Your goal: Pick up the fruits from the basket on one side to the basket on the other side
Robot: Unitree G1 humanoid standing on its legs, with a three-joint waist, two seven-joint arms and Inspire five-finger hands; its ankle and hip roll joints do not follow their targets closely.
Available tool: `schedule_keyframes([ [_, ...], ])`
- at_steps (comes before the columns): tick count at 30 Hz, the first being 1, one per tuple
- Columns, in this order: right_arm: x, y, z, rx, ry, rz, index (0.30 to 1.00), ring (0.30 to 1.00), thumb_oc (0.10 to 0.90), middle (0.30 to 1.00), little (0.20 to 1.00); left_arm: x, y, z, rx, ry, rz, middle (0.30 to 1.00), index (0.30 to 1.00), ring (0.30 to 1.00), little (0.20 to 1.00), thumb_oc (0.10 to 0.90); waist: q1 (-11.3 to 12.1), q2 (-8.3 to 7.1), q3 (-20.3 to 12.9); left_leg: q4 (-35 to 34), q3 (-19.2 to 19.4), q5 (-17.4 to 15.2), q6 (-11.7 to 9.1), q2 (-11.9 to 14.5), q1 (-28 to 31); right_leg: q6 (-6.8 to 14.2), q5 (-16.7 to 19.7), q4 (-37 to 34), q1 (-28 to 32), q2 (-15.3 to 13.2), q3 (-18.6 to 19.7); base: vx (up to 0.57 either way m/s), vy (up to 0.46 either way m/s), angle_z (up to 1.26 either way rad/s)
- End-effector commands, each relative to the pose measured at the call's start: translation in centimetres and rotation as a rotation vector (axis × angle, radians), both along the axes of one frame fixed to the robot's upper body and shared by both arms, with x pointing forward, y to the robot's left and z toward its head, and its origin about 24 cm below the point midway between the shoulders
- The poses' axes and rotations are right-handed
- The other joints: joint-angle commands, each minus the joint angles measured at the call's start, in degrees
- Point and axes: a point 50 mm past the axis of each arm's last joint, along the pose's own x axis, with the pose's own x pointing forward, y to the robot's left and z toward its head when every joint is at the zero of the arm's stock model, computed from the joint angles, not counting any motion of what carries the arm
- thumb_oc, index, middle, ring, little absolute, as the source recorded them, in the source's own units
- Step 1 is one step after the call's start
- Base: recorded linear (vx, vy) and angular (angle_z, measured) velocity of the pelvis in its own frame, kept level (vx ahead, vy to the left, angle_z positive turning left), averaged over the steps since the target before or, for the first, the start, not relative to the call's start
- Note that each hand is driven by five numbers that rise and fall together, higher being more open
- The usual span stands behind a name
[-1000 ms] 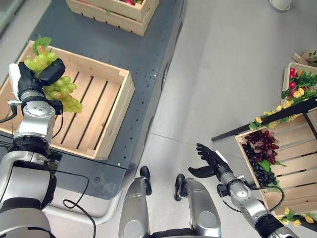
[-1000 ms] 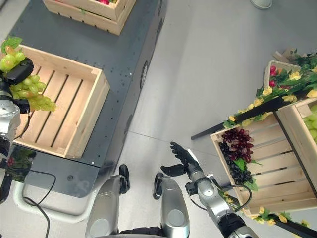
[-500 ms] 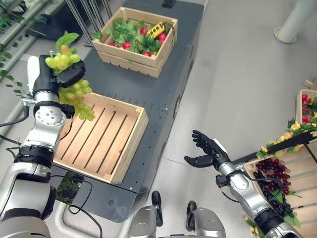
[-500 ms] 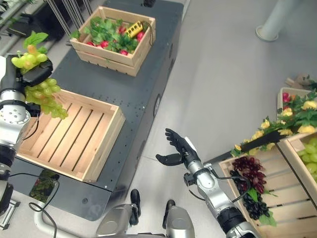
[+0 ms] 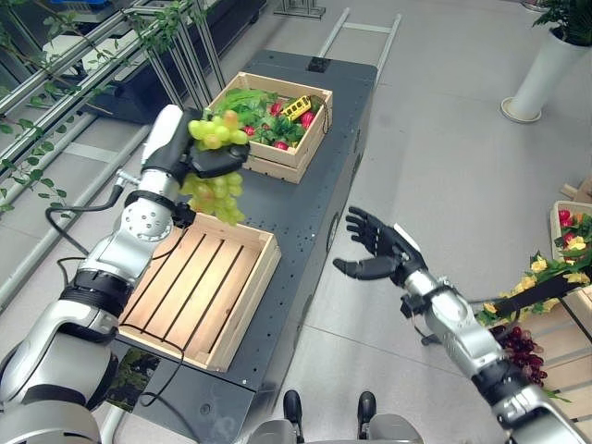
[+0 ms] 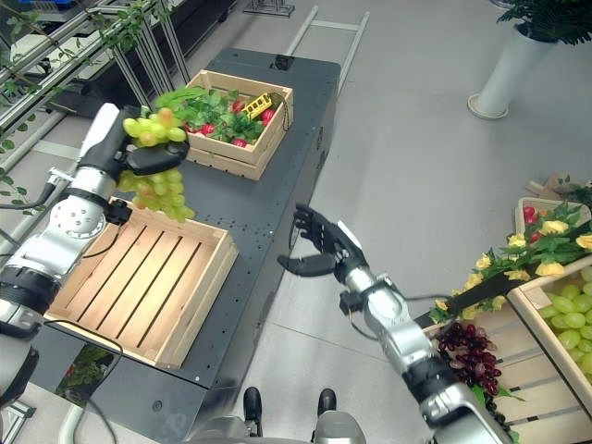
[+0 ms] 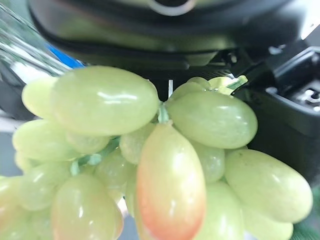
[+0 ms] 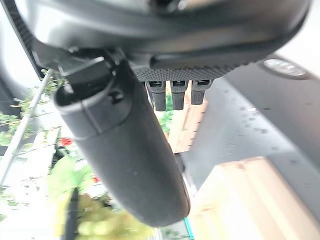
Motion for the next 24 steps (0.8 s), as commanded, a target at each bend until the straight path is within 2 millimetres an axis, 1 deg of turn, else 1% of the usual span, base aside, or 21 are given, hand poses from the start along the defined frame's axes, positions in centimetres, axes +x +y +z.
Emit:
schedule_keyframes([
  [1, 0.7, 1.4, 2.8, 0.178, -0.042, 0.104, 0.900, 0.900, 0.800, 0.900, 0.900, 0.5, -2.7, 8.0, -0.090, -0.266, -0.160, 0.300, 0.300, 0.300, 0.300, 0.400, 0.5, 1.67, -10.1, 0.6, 0.9, -8.7, -0.9, -3.3, 2.0, -0.5, -5.0, 3.6, 0.0, 0.4, 0.4, 0.01, -0.027, -0.06],
  [3, 1.2, 1.8, 3.0, 0.199, -0.028, 0.106, 0.900, 0.900, 0.800, 0.900, 0.900, 0.8, -3.4, 8.0, -0.102, -0.258, -0.177, 0.300, 0.300, 0.300, 0.300, 0.400, 0.5, 1.61, -10.6, 0.6, 1.0, -8.7, -0.9, -3.3, 2.4, -0.6, -4.9, 3.2, 0.5, 0.5, 0.5, 0.03, -0.034, -0.07],
  [4, 1.5, 2.3, 3.4, 0.217, -0.025, 0.106, 0.900, 0.900, 0.800, 0.900, 0.900, 1.0, -4.0, 8.0, -0.114, -0.252, -0.193, 0.300, 0.300, 0.300, 0.300, 0.400, 0.6, 1.52, -11.0, 0.5, 1.1, -8.8, -0.9, -3.3, 2.7, -0.6, -4.8, 2.9, 0.9, 0.5, 0.5, 0.04, -0.033, -0.05],
  [7, 1.9, 3.0, 4.1, 0.247, -0.023, 0.114, 0.900, 0.900, 0.800, 0.900, 0.900, 1.2, -4.8, 8.1, -0.143, -0.239, -0.233, 0.300, 0.300, 0.300, 0.300, 0.400, 0.8, 1.37, -11.6, 0.5, 1.1, -8.8, -0.9, -3.2, 2.8, -0.6, -4.8, 2.7, 1.1, 0.5, 0.4, 0.02, -0.036, -0.04],
  [10, 2.6, 4.1, 4.9, 0.293, 0.009, 0.132, 0.900, 0.900, 0.800, 0.900, 0.900, 1.4, -6.4, 8.3, -0.178, -0.230, -0.301, 0.300, 0.300, 0.300, 0.300, 0.400, 1.4, 1.05, -11.9, 0.3, 0.7, -8.8, -0.9, -3.3, 3.0, -0.9, -4.8, 2.1, 1.7, 0.6, 0.2, 0.00, -0.026, -0.02],
  [11, 2.6, 4.1, 4.9, 0.293, 0.008, 0.132, 0.900, 0.900, 0.800, 0.900, 0.900, 1.4, -6.4, 8.3, -0.178, -0.230, -0.301, 0.300, 0.300, 0.300, 0.300, 0.400, 1.4, 1.05, -11.9, 0.3, 0.7, -8.8, -0.9, -3.3, 3.0, -0.9, -4.8, 2.1, 1.7, 0.6, 0.2, 0.00, 0.000, 0.00],
  [13, 3.0, 4.8, 5.1, 0.314, 0.032, 0.149, 0.900, 0.900, 0.800, 0.900, 0.900, 1.5, -7.3, 8.5, -0.199, -0.234, -0.336, 0.300, 0.300, 0.300, 0.300, 0.400, 1.6, 0.76, -12.1, 0.2, 0.5, -8.7, -0.9, -3.3, 3.0, -0.9, -4.8, 1.9, 1.8, 0.7, 0.1, -0.01, -0.016, -0.01],
  [18, 3.2, 6.1, 5.2, 0.365, 0.095, 0.197, 0.900, 0.900, 0.800, 0.900, 0.900, 1.4, -8.5, 8.6, -0.242, -0.234, -0.386, 0.300, 0.300, 0.300, 0.300, 0.400, 2.0, 0.30, -12.5, 0.1, 0.3, -8.6, -1.0, -3.0, 3.0, -1.2, -4.8, 1.4, 2.1, 0.8, 0.0, 0.00, 0.000, 0.00],
  [21, 3.4, 6.7, 5.7, 0.400, 0.094, 0.206, 0.900, 0.900, 0.800, 0.900, 0.900, 1.4, -9.3, 8.4, -0.266, -0.227, -0.412, 0.300, 0.300, 0.300, 0.300, 0.400, 2.3, 0.13, -12.6, 0.1, 0.1, -8.6, -1.0, -2.9, 3.0, -1.3, -4.8, 1.1, 2.3, 0.9, -0.1, 0.00, 0.000, 0.00],
  [22, 3.5, 7.2, 6.3, 0.426, 0.088, 0.213, 0.900, 0.900, 0.800, 0.900, 0.900, 1.4, -9.7, 8.1, -0.287, -0.219, -0.429, 0.300, 0.300, 0.300, 0.300, 0.400, 2.4, 0.07, -12.6, 0.1, 0.1, -8.6, -1.0, -2.9, 3.1, -1.4, -4.8, 1.1, 2.5, 0.9, -0.2, 0.00, 0.000, 0.00],
  [24, 3.5, 7.6, 6.6, 0.443, 0.085, 0.221, 0.900, 0.900, 0.800, 0.900, 0.900, 1.4, -10.0, 7.9, -0.303, -0.214, -0.439, 0.300, 0.300, 0.300, 0.300, 0.400, 2.5, -0.02, -12.6, 0.1, -0.1, -8.6, -1.0, -2.9, 3.1, -1.4, -4.8, 1.0, 2.5, 0.9, -0.2, 0.00, 0.000, 0.00],
])
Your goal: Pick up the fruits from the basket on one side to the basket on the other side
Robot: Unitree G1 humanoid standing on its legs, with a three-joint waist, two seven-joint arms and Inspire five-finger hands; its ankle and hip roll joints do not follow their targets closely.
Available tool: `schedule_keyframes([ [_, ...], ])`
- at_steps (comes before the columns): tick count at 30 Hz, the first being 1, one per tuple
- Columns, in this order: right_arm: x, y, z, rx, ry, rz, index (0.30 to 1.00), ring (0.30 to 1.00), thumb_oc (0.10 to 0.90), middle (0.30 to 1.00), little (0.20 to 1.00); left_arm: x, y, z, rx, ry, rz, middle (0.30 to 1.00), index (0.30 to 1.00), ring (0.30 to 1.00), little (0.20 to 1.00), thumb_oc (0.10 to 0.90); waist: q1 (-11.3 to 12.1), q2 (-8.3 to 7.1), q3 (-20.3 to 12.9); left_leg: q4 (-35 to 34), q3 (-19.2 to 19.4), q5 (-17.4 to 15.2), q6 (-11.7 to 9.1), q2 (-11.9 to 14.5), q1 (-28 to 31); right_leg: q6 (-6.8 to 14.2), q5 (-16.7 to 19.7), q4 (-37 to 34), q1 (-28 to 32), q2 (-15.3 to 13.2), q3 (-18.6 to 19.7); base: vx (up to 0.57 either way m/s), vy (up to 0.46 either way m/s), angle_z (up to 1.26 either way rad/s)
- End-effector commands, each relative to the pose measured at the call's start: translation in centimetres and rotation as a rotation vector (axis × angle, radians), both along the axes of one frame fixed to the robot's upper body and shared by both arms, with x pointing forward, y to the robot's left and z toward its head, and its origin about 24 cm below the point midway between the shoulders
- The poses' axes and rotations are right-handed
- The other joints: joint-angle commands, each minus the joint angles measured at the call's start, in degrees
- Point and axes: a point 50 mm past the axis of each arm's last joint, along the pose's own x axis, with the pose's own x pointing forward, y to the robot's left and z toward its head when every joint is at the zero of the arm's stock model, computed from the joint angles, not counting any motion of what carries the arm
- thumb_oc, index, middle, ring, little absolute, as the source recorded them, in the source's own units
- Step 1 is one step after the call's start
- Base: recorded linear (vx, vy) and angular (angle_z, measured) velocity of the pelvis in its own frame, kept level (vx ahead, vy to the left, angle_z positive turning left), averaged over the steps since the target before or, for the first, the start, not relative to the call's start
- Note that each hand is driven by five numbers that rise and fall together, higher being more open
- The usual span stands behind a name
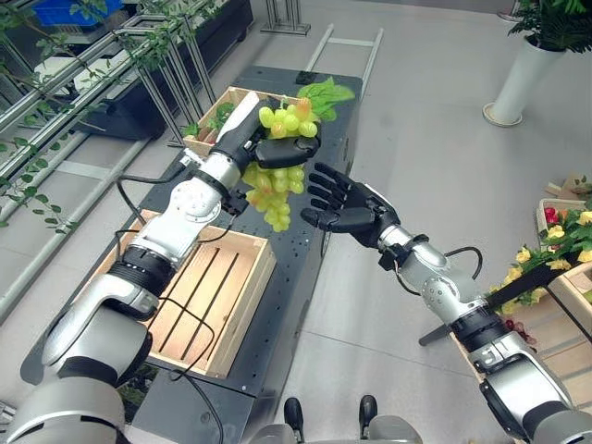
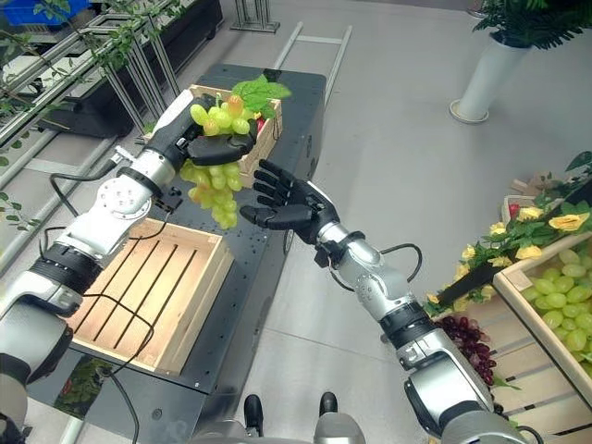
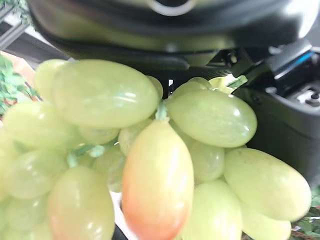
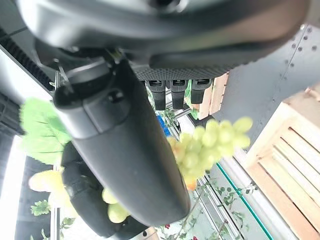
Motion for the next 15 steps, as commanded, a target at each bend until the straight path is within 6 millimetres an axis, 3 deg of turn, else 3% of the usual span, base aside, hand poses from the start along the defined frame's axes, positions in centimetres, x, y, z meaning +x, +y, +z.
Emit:
schedule_keyframes([
  [1, 0.6, 3.1, 2.9, 0.191, -0.056, 0.043, 0.900, 0.900, 0.800, 0.900, 0.900, 0.1, -1.9, 6.2, -0.171, -0.208, -0.100, 0.300, 0.300, 0.300, 0.300, 0.400, 1.9, 0.01, -11.9, 0.1, -0.5, -8.6, -1.1, -2.4, 1.7, -1.7, -5.5, 1.0, 1.6, 1.1, -1.4, 0.00, 0.000, 0.00],
  [8, 0.5, 5.7, 4.9, 0.228, -0.085, 0.084, 0.900, 0.900, 0.800, 0.900, 0.900, 0.0, -3.5, 5.2, -0.286, -0.157, -0.180, 0.300, 0.300, 0.300, 0.300, 0.400, 2.3, -0.23, -12.1, 0.1, -0.8, -8.6, -1.1, -2.3, 1.8, -1.9, -5.2, 0.5, 1.9, 1.2, -1.2, 0.00, 0.000, 0.00],
  [15, 0.6, 7.0, 5.1, 0.290, -0.026, 0.099, 0.900, 0.900, 0.800, 0.900, 0.900, -0.2, -4.7, 4.2, -0.454, -0.096, -0.267, 0.300, 0.300, 0.300, 0.300, 0.400, 2.6, -0.57, -12.6, 0.1, -1.0, -8.7, -1.1, -2.1, 2.0, -2.0, -5.1, 0.2, 2.3, 1.3, -1.2, 0.01, -0.001, 0.00],
])
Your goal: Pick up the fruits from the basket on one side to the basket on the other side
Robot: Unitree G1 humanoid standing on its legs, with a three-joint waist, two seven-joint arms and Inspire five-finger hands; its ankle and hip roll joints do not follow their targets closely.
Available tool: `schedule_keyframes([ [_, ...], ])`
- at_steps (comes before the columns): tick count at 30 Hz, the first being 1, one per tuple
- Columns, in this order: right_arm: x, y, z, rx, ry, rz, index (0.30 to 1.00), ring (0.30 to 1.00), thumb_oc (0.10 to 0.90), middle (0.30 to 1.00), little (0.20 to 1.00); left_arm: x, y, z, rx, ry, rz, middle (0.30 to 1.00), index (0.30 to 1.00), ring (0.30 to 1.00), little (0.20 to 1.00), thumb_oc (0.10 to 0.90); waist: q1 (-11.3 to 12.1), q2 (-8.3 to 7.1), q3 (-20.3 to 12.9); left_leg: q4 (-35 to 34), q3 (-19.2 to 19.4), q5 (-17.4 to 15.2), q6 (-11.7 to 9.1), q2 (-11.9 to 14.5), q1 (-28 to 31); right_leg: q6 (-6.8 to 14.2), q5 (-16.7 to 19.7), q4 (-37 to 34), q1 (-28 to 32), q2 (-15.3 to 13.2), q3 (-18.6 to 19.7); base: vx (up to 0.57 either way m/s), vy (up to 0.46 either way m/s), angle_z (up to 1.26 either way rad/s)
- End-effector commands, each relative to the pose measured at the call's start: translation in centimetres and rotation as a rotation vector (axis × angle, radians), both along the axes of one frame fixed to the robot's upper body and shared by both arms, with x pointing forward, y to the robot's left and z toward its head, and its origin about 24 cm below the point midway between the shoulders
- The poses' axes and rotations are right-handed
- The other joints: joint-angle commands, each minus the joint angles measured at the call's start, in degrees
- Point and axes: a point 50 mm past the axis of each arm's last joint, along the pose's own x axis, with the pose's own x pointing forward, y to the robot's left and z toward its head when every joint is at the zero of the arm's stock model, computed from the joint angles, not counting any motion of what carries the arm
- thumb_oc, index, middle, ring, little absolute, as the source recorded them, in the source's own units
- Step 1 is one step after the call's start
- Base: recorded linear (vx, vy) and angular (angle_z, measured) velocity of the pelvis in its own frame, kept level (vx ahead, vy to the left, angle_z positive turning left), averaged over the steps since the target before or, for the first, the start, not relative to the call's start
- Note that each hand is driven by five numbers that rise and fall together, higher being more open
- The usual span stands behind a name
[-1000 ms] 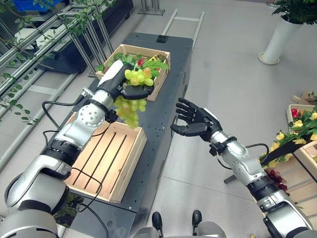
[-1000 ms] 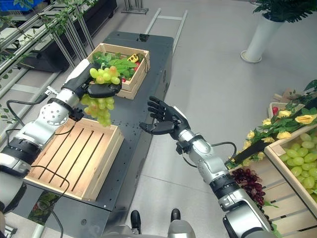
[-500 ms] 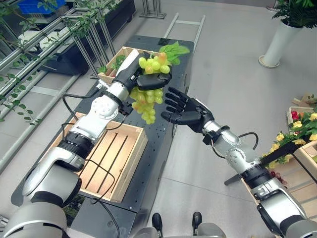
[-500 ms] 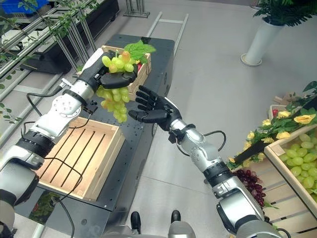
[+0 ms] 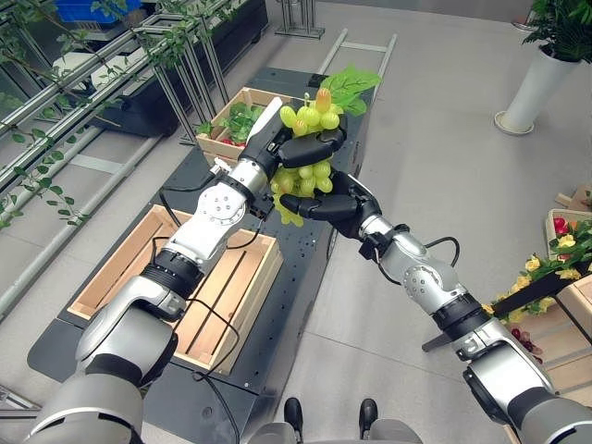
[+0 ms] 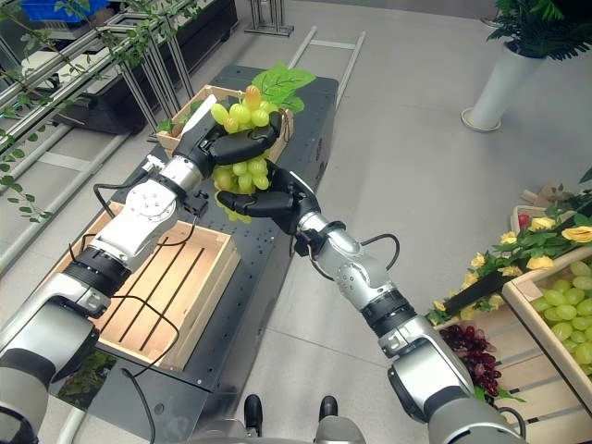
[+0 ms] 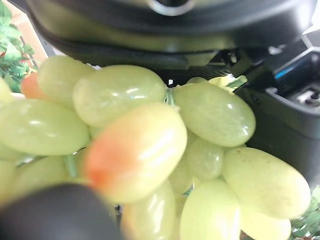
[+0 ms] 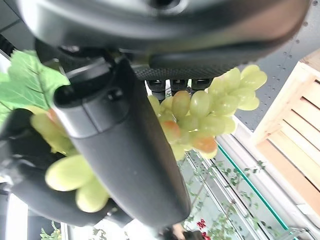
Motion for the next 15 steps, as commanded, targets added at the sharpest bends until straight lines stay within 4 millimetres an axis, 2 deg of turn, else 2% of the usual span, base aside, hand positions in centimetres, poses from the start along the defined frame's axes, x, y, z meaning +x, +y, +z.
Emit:
schedule_keyframes([
  [1, 0.5, 3.9, 3.8, 0.208, -0.053, 0.070, 0.900, 0.900, 0.800, 0.900, 0.900, -0.2, -2.0, 4.6, -0.244, -0.176, -0.109, 0.300, 0.300, 0.300, 0.300, 0.400, 1.0, -0.48, -12.5, 0.1, -0.8, -8.7, -1.1, -2.1, 1.8, -2.0, -5.1, 0.3, 2.0, 1.3, -1.2, 0.00, 0.000, 0.00],
  [11, 0.9, 4.2, 4.8, 0.246, -0.084, 0.044, 0.900, 0.900, 0.800, 0.900, 0.900, -0.4, -3.5, 3.8, -0.298, -0.134, -0.161, 0.300, 0.300, 0.300, 0.300, 0.400, 1.2, -0.77, -12.5, 0.1, -0.9, -8.7, -1.0, -2.0, 1.9, -2.2, -5.1, 0.2, 2.1, 1.4, -1.1, 0.00, 0.000, 0.00],
  [12, 1.0, 4.2, 5.1, 0.263, -0.091, 0.041, 0.705, 0.705, 0.670, 0.705, 0.705, -0.3, -3.5, 3.7, -0.300, -0.125, -0.159, 0.300, 0.300, 0.300, 0.300, 0.400, 1.3, -0.77, -12.6, 0.1, -1.0, -8.8, -1.1, -2.0, 1.9, -2.1, -5.0, 0.2, 2.2, 1.4, -1.1, 0.00, 0.000, 0.00],
  [13, 1.1, 4.1, 5.3, 0.281, -0.097, 0.034, 0.300, 0.300, 0.400, 0.300, 0.300, -0.3, -3.4, 3.5, -0.299, -0.118, -0.153, 0.300, 0.300, 0.300, 0.300, 0.400, 1.3, -0.74, -12.6, 0.1, -1.0, -8.8, -1.0, -2.0, 2.0, -2.1, -5.0, 0.1, 2.2, 1.4, -1.0, 0.00, 0.000, 0.00],
  [15, 1.1, 4.1, 5.3, 0.294, -0.096, 0.034, 0.300, 0.300, 0.400, 0.300, 0.300, -0.2, -3.3, 3.2, -0.292, -0.113, -0.143, 0.300, 0.300, 0.300, 0.300, 0.400, 1.3, -0.71, -12.6, 0.1, -0.9, -8.8, -1.0, -2.0, 2.0, -2.1, -4.9, 0.0, 2.3, 1.4, -1.0, 0.00, 0.000, 0.00],
])
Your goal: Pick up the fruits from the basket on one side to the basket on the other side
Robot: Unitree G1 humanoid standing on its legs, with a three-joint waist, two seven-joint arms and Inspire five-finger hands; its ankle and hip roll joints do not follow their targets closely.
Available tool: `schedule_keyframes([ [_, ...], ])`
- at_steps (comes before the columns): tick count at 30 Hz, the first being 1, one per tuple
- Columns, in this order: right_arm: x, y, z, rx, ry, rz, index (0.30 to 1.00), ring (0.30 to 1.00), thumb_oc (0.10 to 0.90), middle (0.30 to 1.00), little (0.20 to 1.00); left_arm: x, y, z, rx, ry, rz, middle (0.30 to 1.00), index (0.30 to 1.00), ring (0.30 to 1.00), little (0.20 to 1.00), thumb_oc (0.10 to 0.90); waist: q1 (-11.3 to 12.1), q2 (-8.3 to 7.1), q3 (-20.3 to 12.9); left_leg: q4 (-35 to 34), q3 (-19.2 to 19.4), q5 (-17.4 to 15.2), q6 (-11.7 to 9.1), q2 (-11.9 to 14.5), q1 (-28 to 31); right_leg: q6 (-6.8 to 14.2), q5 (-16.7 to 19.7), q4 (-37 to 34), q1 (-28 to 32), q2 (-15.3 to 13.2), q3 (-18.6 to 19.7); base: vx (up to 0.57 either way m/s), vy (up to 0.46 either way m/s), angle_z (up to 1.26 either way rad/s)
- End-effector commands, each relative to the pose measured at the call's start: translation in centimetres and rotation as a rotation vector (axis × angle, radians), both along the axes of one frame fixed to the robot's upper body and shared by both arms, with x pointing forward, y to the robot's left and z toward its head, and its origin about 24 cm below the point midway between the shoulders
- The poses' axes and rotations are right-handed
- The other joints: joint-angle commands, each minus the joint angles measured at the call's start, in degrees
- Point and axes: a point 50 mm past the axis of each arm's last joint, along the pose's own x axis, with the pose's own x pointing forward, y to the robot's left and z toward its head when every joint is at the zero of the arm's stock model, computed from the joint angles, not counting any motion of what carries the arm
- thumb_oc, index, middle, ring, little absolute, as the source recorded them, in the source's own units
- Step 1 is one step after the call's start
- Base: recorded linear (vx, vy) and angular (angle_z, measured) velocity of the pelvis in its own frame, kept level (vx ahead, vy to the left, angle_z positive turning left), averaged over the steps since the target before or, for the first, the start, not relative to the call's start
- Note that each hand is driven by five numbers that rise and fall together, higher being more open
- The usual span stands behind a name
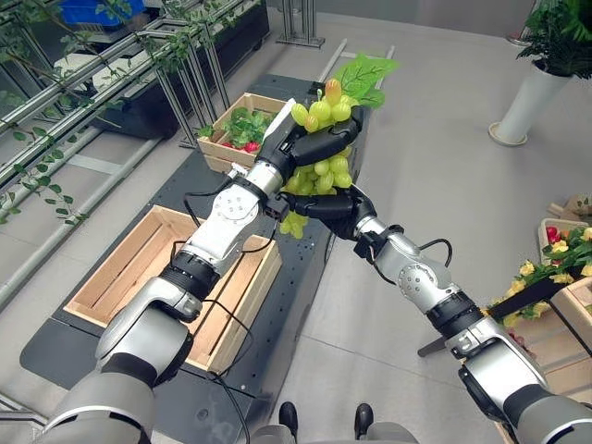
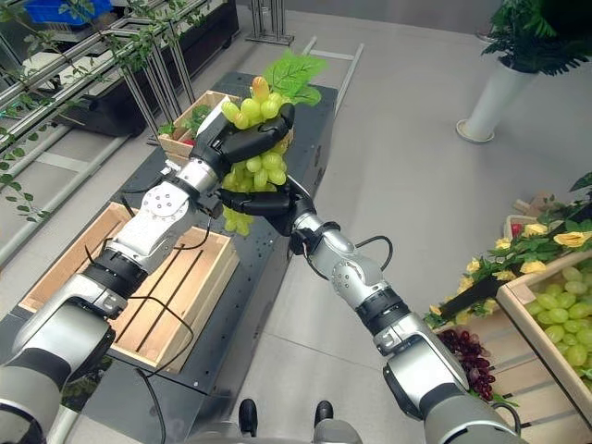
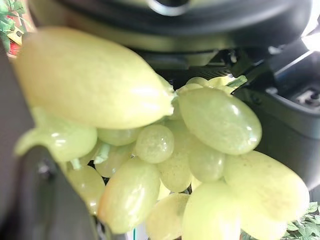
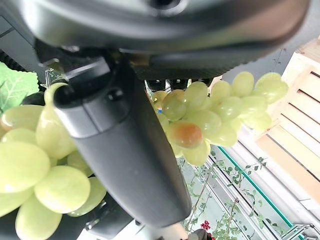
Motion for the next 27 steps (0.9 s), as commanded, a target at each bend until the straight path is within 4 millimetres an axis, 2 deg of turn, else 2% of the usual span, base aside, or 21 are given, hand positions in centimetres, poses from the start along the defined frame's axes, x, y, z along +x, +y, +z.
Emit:
schedule_keyframes([
  [1, 0.8, 3.7, 5.6, 0.252, -0.154, 0.036, 0.300, 0.300, 0.400, 0.300, 0.300, 0.0, -1.3, 3.3, -0.190, -0.143, -0.044, 0.300, 0.300, 0.300, 0.300, 0.400, 0.7, 0.70, -11.9, 0.1, -0.9, -8.9, -1.0, -1.9, 1.5, -2.1, -4.9, 0.0, 1.8, 1.3, -1.1, 0.00, 0.000, 0.00],
  [6, 0.9, 3.1, 5.2, 0.239, -0.164, 0.007, 0.300, 0.300, 0.400, 0.300, 0.300, 0.3, -0.8, 2.9, -0.155, -0.124, 0.002, 0.300, 0.300, 0.300, 0.300, 0.400, 0.5, 0.83, -11.9, 0.1, -0.7, -8.8, -1.1, -1.8, 1.4, -1.9, -4.8, 0.0, 1.6, 1.3, -1.0, 0.00, 0.000, 0.00],
  [7, 0.9, 2.9, 5.2, 0.238, -0.166, 0.002, 0.300, 0.300, 0.400, 0.300, 0.300, 0.4, -0.6, 2.8, -0.144, -0.119, 0.018, 0.352, 0.352, 0.352, 0.352, 0.435, 0.5, 0.87, -11.9, 0.1, -0.7, -8.8, -1.1, -1.8, 1.4, -1.9, -4.8, 0.0, 1.6, 1.3, -1.0, 0.00, 0.000, 0.00],
  [8, 0.9, 2.8, 5.3, 0.237, -0.169, -0.004, 0.300, 0.300, 0.400, 0.300, 0.300, 0.4, -0.4, 2.7, -0.137, -0.117, 0.038, 0.900, 0.900, 0.900, 0.900, 0.800, 0.5, 0.91, -11.8, 0.1, -0.7, -8.8, -1.1, -1.8, 1.4, -1.9, -4.8, 0.0, 1.6, 1.3, -1.0, 0.00, 0.000, 0.00],
  [17, 1.3, 0.6, 5.1, 0.197, -0.200, -0.078, 0.300, 0.300, 0.400, 0.300, 0.300, 0.9, 2.0, 2.0, -0.059, -0.118, 0.168, 0.900, 0.900, 0.900, 0.900, 0.800, 0.0, 1.05, -11.6, 0.1, -0.3, -8.8, -1.1, -1.6, 1.4, -1.6, -4.6, 0.0, 1.4, 1.2, -0.7, 0.00, 0.000, 0.00],
  [27, 1.2, -2.7, 3.2, 0.107, -0.225, -0.185, 0.300, 0.300, 0.400, 0.300, 0.300, 0.9, 5.4, 0.8, -0.022, -0.103, 0.320, 0.900, 0.900, 0.900, 0.900, 0.800, -0.9, 1.10, -11.0, 0.1, 0.3, -8.9, -1.0, -1.5, 1.6, -1.5, -4.4, 0.0, 1.1, 1.3, 0.4, -0.01, 0.005, -0.03],
])
